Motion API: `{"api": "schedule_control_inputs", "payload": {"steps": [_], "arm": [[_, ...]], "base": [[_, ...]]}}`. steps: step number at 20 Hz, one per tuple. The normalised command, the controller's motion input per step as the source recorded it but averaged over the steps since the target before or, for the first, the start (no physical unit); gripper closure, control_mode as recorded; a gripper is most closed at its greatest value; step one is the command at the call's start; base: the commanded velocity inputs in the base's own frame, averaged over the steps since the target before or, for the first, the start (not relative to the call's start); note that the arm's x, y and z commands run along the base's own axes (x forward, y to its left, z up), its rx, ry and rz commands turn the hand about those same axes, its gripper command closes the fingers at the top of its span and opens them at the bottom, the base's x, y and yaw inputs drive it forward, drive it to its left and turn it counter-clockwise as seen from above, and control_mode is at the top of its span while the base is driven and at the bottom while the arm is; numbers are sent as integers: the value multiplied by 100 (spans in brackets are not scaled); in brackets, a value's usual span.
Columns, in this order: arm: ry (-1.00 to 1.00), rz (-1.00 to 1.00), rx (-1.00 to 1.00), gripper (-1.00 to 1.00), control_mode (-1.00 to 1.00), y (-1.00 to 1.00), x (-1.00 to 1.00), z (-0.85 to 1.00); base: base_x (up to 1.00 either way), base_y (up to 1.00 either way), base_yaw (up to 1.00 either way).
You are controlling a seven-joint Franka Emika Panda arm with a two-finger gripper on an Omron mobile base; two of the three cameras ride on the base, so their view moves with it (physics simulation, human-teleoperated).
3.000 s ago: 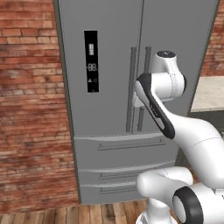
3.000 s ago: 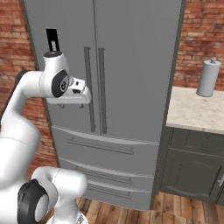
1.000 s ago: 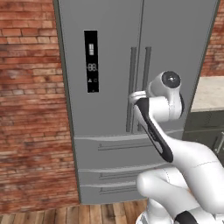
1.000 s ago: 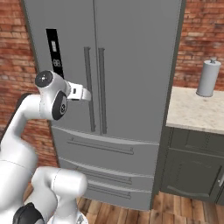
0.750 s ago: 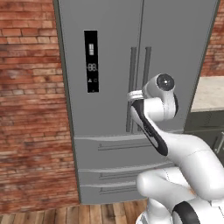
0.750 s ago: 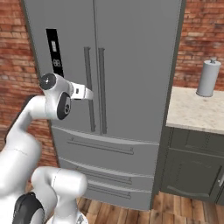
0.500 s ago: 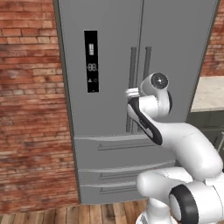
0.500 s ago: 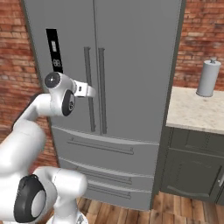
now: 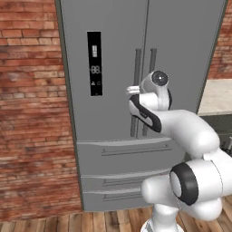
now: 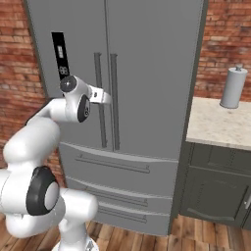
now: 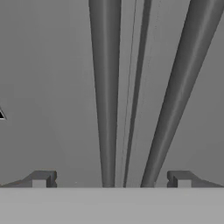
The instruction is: Retrieve the chicken drumstick from the fridge and place it on the saucepan with marinade on the stove.
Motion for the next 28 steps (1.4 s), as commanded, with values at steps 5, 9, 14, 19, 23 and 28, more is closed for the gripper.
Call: {"api": "schedule_control_inputs", "payload": {"steps": [5,9,14,19,23,28], "arm": [[0,0,0,-100,-100,0,53,0],[0,0,0,-100,-100,0,52,-2],[0,0,0,-100,-100,1,45,-19],[0,0,0,-100,-100,3,29,-41],[-1,0,0,-100,-100,5,24,-39],[-8,0,0,-100,-100,0,37,-27]], "base": [[0,0,0],[0,0,0],[0,0,0],[0,0,0],[0,0,0],[0,0,0]]}}
